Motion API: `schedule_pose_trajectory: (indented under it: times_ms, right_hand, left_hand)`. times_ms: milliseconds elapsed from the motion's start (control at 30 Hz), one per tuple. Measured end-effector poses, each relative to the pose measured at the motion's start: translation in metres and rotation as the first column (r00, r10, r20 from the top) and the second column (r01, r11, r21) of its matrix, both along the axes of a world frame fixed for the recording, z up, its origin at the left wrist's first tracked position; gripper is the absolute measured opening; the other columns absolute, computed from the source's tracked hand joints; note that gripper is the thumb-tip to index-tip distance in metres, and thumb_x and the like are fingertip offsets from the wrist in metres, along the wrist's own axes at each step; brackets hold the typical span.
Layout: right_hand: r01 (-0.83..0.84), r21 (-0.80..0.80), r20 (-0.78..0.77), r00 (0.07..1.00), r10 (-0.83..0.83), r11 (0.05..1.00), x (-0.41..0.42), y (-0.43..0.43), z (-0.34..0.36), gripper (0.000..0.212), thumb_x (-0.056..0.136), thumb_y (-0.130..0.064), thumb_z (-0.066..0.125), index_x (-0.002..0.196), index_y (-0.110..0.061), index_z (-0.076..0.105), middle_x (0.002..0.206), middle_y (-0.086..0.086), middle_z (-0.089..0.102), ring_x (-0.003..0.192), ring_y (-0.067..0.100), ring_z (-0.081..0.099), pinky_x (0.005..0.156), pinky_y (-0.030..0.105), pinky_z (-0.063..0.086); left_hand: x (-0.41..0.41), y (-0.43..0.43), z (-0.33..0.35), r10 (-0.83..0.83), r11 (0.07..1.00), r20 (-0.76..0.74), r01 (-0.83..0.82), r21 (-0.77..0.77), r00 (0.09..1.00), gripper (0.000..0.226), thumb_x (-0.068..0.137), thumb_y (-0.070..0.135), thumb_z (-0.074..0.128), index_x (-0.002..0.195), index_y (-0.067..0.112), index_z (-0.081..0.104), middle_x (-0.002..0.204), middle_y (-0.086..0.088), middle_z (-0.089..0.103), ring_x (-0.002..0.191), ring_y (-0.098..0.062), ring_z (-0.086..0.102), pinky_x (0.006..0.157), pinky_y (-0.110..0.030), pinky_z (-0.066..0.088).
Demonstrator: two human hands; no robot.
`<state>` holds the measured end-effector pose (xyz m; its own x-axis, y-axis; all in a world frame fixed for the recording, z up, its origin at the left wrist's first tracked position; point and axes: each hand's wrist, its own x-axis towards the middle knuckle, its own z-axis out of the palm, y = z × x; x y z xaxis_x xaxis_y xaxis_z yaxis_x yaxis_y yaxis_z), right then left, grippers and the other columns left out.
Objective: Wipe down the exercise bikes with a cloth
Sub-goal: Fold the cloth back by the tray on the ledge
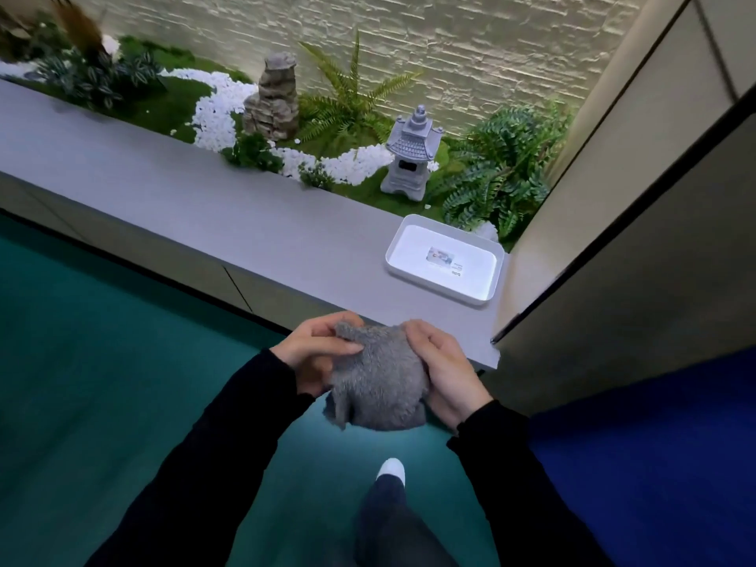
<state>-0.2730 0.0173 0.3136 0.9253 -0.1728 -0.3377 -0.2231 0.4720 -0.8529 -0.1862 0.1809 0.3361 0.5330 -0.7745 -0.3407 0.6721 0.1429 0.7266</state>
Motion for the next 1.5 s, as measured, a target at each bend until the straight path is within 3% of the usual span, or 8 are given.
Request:
schedule_pose_trajectory:
  times_ms: [133,300,567,700,967,1133,1333,1500]
  right_hand:
    - [0.231,-0.043,0.022,0.973,-0.23,0.972,0.033,-0.036,-0.001,0.019,0.095,-0.025,0.049,0.084,-0.012,0.056,0.082,0.007,0.06,0.075,0.014,0.058,0.071,0.029,0.049]
    - [0.237,-0.058,0.002,0.972,-0.237,0.97,0.066,-0.076,0.009,0.022,0.095,-0.027,0.048,0.084,-0.01,0.057,0.075,0.003,0.061,0.068,0.011,0.058,0.065,0.025,0.049]
    - [0.257,-0.251,-0.197,0.931,-0.309,0.933,0.122,-0.121,-0.001,0.025,0.101,-0.022,0.042,0.094,-0.001,0.054,0.091,0.019,0.059,0.084,0.025,0.056,0.079,0.037,0.045]
    - [0.293,-0.298,-0.324,0.864,-0.385,0.909,0.154,-0.14,-0.018,0.033,0.099,-0.027,0.047,0.103,0.004,0.055,0.108,0.027,0.062,0.094,0.03,0.06,0.089,0.045,0.048]
    - [0.329,0.406,-0.48,0.871,-0.107,0.853,0.205,-0.142,-0.052,0.072,0.087,-0.064,0.045,0.126,-0.004,0.048,0.118,0.028,0.062,0.096,0.037,0.065,0.072,0.042,0.054]
    - [0.433,0.586,-0.432,0.882,-0.187,0.685,0.241,-0.148,-0.064,0.051,0.099,-0.043,0.035,0.128,-0.004,0.052,0.115,0.021,0.066,0.095,0.025,0.07,0.065,0.03,0.057]
    - [0.664,-0.009,-0.442,0.668,-0.599,0.748,0.27,-0.187,-0.095,0.013,0.097,-0.023,0.052,0.107,-0.018,0.056,0.097,0.017,0.066,0.072,0.024,0.068,0.05,0.027,0.051]
    - [0.546,-0.493,-0.266,0.647,-0.715,0.677,0.29,-0.236,-0.144,0.011,0.095,-0.033,0.053,0.084,-0.036,0.054,0.092,0.009,0.056,0.079,0.023,0.057,0.066,0.033,0.045]
  left_hand:
    - [0.021,-0.047,-0.016,0.117,0.981,-0.033,-0.11,0.162,0.993,0.027,0.076,0.018,0.073,0.098,0.003,0.067,0.092,-0.013,0.071,0.08,-0.023,0.068,0.066,-0.03,0.056]
    - [0.03,-0.097,-0.03,0.065,0.947,-0.062,-0.042,0.319,0.996,0.039,0.077,0.032,0.06,0.099,0.0,0.058,0.067,-0.008,0.055,0.051,-0.012,0.043,0.051,-0.021,0.036]
    - [0.072,-0.141,-0.033,0.191,0.868,0.497,-0.382,0.318,0.847,0.022,0.085,0.005,0.063,0.102,0.019,0.06,0.091,-0.015,0.059,0.076,-0.011,0.06,0.069,-0.023,0.046]
    - [0.106,-0.156,-0.026,0.191,0.893,0.509,-0.363,0.264,0.839,0.029,0.082,0.003,0.068,0.095,0.029,0.064,0.105,-0.011,0.056,0.072,-0.013,0.067,0.07,-0.032,0.052]
    - [0.199,-0.197,-0.037,0.193,0.914,0.481,-0.335,0.228,0.855,0.037,0.079,-0.005,0.067,0.099,0.026,0.064,0.102,-0.003,0.057,0.089,-0.03,0.06,0.079,-0.037,0.051]
    - [0.235,-0.216,-0.058,0.105,0.94,0.456,-0.238,0.245,0.884,0.038,0.08,-0.003,0.068,0.099,0.029,0.064,0.101,-0.001,0.057,0.078,-0.014,0.067,0.073,-0.024,0.055]
    - [0.274,-0.251,-0.098,0.022,0.927,0.464,-0.192,0.323,0.886,0.034,0.08,-0.003,0.067,0.099,0.025,0.066,0.111,-0.013,0.06,0.08,-0.009,0.066,0.073,-0.02,0.053]
    - [0.295,-0.291,-0.153,-0.076,0.911,0.56,-0.171,0.375,0.825,0.033,0.082,0.001,0.067,0.101,0.028,0.066,0.108,-0.006,0.057,0.099,-0.013,0.059,0.083,-0.011,0.046]
